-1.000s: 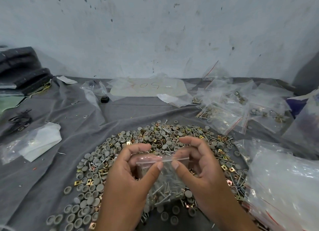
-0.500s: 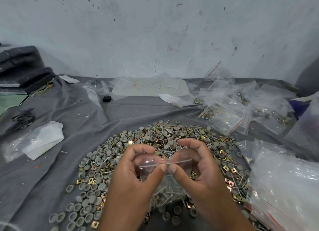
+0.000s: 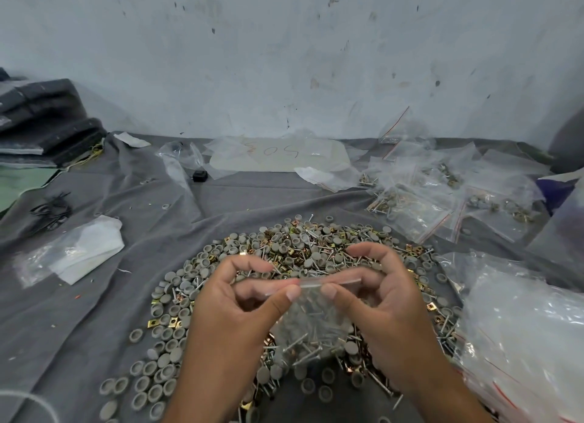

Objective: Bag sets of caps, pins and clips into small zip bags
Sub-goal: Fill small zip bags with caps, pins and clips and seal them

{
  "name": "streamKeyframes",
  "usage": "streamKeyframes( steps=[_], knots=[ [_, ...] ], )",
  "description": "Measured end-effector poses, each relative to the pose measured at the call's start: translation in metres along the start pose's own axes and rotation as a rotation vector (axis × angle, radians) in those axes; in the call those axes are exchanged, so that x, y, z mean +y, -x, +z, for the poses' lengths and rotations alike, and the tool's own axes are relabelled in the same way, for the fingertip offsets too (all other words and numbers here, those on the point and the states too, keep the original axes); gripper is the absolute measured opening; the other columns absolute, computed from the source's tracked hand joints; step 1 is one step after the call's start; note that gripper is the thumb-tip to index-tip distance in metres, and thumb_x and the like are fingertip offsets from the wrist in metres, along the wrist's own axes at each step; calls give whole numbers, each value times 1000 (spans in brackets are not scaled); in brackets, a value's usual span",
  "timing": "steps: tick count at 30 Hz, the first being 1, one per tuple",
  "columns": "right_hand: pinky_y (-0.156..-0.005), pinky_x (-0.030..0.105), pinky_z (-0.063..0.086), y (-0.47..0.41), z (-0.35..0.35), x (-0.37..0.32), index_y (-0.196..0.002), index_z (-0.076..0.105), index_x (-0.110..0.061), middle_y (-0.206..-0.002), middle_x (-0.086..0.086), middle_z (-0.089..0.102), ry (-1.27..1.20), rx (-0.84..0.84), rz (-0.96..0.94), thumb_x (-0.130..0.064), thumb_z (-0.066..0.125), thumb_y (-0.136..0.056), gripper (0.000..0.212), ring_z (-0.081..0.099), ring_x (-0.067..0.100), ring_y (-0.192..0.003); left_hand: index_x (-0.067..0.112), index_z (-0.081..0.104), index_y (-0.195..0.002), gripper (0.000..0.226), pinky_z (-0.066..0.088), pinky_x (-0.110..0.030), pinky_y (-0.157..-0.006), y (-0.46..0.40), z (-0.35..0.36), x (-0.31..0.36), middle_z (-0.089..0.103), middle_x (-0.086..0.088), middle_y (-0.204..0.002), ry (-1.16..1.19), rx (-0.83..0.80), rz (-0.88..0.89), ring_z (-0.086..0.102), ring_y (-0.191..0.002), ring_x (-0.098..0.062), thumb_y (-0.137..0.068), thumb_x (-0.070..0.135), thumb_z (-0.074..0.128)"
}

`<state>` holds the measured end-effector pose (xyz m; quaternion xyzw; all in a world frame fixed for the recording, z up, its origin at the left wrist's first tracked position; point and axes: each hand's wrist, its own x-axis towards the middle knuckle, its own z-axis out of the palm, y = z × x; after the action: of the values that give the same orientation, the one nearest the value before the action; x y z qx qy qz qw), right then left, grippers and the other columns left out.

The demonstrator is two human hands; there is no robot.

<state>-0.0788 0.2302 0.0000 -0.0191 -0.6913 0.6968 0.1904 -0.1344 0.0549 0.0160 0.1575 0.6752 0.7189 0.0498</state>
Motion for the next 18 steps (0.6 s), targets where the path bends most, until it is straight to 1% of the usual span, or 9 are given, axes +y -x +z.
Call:
streamKeyframes(
  steps=[2, 5, 9, 12, 16, 18],
  knots=[
    [-62, 26, 61, -3, -3, -2, -109, 59, -36, -97, 3, 78, 5, 11, 10, -30, 77, -80, 36, 77, 19, -82, 33, 62, -96, 33, 57, -22, -60, -1, 1, 0, 78, -7, -85, 25, 11, -11, 76, -77, -24, -68, 29, 79],
    [-64, 24, 60, -7, -6, -3, -113, 60, -24, -98, 1, 79, 8, 31, 21, -29, 73, -83, 34, 77, 18, -85, 23, 60, -109, 34, 55, -16, -60, -3, 3, 2, 78, -4, -87, 38, 6, -24, 76, -81, -19, -77, 26, 73],
    [-64, 22, 59, -6, -8, -6, -117, 58, -23, -97, 2, 79, -12, 32, 24, -23, 69, -88, 31, 77, 18, -85, 17, 61, -109, 30, 53, -12, -61, -2, 3, 2, 78, -6, -85, 65, -7, -30, 76, -83, -16, -81, 20, 71],
    [-65, 21, 59, -6, -8, -7, -116, 59, -23, -96, 3, 79, -27, 41, 21, -23, 69, -88, 31, 77, 18, -85, 19, 60, -111, 27, 52, -11, -62, -3, 3, 3, 78, -6, -86, 66, -10, -12, 76, -86, -16, -85, 17, 70],
    [-67, 21, 59, -7, -9, -9, -114, 61, -21, -97, 3, 79, -52, 64, 38, -26, 70, -84, 32, 76, 17, -87, 26, 58, -118, 29, 46, -3, -72, -4, 2, 6, 78, -1, -91, 19, -70, 18, 72, -97, -6, -89, 24, 63],
    [-67, 19, 58, -7, -10, -12, -112, 63, -20, -96, 3, 80, -48, 58, 35, -25, 71, -82, 31, 76, 15, -87, 28, 59, -116, 27, 46, -4, -73, -5, 0, 5, 78, -1, -90, -2, -65, 34, 72, -97, -8, -89, 26, 63]
  ],
)
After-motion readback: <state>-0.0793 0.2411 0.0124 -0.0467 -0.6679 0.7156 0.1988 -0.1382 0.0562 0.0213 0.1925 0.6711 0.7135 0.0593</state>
